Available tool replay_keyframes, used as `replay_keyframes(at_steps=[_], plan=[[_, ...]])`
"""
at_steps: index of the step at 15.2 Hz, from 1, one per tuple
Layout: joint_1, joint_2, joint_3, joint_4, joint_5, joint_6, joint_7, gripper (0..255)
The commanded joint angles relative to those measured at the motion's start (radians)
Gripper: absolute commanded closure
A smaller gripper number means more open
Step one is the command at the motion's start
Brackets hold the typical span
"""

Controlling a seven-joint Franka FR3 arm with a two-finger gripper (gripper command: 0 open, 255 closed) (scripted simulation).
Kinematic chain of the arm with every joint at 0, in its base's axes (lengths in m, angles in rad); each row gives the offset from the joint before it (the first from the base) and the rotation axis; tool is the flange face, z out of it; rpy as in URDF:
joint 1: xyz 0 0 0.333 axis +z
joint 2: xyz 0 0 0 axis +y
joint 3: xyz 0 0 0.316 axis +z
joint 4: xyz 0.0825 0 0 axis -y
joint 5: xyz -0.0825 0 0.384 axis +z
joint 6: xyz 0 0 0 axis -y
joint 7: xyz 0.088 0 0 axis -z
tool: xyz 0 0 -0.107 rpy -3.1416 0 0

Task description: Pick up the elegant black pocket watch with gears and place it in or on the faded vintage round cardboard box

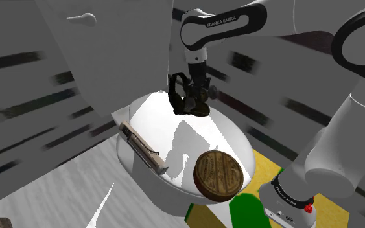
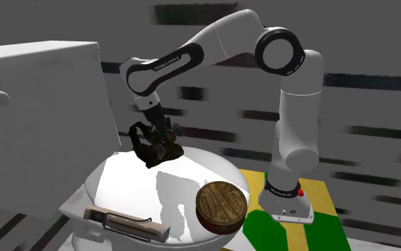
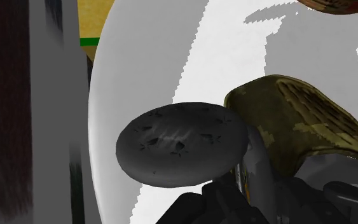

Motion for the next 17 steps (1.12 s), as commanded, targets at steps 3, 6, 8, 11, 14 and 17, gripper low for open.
replay_keyframes(at_steps=[3,6,8,11,14,17], plan=[[0.000,-0.013,0.000,0.036,-0.001,-0.049,0.002,255],[0.000,-0.022,0.000,0.066,-0.001,-0.087,0.003,255],[-0.001,-0.027,-0.001,0.087,-0.001,-0.113,0.004,255],[0.015,-0.093,0.013,0.013,0.007,-0.105,0.033,255],[0.039,-0.188,0.036,-0.092,0.023,-0.091,0.077,255],[0.063,-0.278,0.062,-0.186,0.045,-0.084,0.122,255]])
